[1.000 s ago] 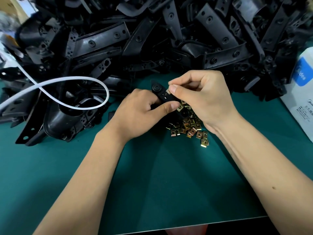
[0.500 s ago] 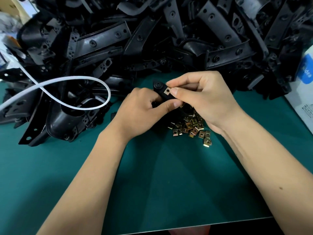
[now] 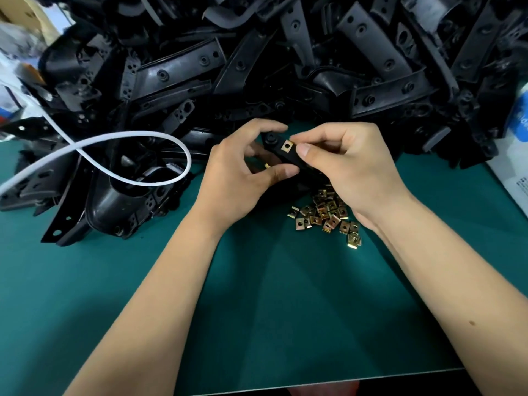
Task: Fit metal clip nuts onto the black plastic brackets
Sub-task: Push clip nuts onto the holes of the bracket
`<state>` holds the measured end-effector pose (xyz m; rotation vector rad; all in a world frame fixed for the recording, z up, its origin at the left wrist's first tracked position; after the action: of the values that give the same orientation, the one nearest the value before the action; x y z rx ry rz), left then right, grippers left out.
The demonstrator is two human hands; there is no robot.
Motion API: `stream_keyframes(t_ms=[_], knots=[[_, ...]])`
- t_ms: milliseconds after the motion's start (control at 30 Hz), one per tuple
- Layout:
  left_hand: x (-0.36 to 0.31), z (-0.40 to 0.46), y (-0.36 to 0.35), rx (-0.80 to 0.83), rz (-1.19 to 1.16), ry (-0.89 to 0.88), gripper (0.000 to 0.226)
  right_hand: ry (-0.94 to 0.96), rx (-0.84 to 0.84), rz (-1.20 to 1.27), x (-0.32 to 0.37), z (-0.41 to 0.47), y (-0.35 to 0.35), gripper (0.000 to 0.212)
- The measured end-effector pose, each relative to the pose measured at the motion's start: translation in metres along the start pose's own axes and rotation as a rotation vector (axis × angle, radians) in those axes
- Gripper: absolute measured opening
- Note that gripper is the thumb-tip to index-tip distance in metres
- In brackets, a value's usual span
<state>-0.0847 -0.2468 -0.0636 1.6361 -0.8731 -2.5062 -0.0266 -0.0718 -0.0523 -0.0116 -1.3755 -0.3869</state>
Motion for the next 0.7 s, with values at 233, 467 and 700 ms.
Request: stream_keyframes(t_ms=[233,467,700], knots=[[0.0012,0.0005,-0.001,-0.037,0.025,-0.017,0.047,0.028,0.099,-0.035,-0.0009,-0.0006,-0.0002,0.022],[-0.001,0.001,-0.002,0.003,0.0,-0.061,0.043,0.041,0.157,-0.029,0.0035,0.0011,0.0001,0.02],[-0.0003,-0.0002,-0.0041,-0.07,0.107,0.012,0.06,0.089,0.067,-0.238,0.0028,-0.0015,-0.0027,0.032]])
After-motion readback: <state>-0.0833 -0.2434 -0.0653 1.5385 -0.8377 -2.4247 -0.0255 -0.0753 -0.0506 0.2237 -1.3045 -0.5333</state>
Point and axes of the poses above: each hand's wrist, its own z-axis towards the middle knuckle, its own y-axis out of the back of the hand, x = y × z, the point moved 3 cm from there along z, towards the middle knuckle
